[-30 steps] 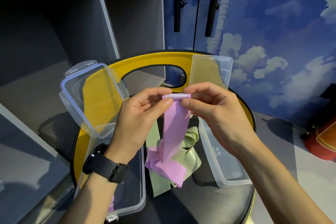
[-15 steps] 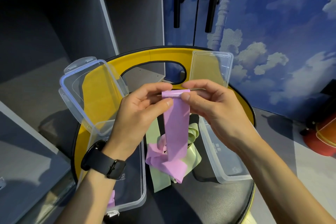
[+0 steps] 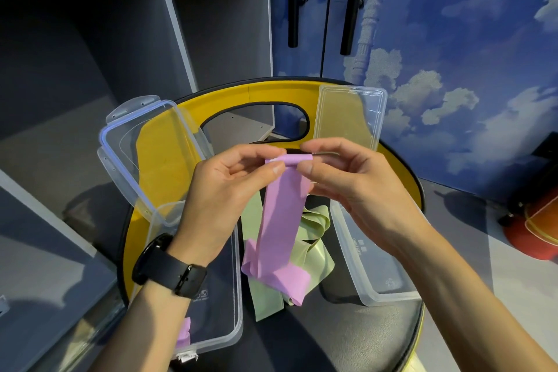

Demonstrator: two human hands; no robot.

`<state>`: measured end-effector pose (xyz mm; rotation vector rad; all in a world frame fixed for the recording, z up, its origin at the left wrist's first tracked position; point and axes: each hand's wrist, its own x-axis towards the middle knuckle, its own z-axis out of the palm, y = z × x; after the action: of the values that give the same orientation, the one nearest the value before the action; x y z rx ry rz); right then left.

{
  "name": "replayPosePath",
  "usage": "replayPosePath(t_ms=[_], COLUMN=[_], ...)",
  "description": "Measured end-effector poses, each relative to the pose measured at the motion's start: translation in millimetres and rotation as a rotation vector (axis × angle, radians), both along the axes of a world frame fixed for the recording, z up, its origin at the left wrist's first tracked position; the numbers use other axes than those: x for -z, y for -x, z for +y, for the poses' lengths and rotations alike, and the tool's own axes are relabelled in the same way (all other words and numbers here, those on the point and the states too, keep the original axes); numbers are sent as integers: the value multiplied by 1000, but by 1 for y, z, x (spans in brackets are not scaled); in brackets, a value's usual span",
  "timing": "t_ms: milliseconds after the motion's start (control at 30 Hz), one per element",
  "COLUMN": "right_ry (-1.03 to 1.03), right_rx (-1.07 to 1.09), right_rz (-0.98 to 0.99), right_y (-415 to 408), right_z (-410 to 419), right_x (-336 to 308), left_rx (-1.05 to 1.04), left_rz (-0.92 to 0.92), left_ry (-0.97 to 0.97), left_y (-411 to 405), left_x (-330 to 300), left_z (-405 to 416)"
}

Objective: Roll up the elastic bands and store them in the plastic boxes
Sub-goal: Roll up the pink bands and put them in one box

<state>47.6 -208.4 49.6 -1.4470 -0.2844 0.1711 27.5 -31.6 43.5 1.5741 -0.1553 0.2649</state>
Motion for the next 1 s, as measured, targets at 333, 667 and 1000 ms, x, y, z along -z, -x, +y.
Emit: replayPosePath(t_ms=[333,667,1000], right_ry=[-4,-32,-30], right_rx=[56,55,80], right_rz=[-24,-15,38], right_y=[0,-1,-1], right_z=[-2,0,-1], right_x=[0,2,1], left_rx=[50,20,75], left_rz=[12,14,16], left_ry=[39,9,46], left_y=[0,-1,0], left_x=[0,2,2], left_z=[-1,1,4])
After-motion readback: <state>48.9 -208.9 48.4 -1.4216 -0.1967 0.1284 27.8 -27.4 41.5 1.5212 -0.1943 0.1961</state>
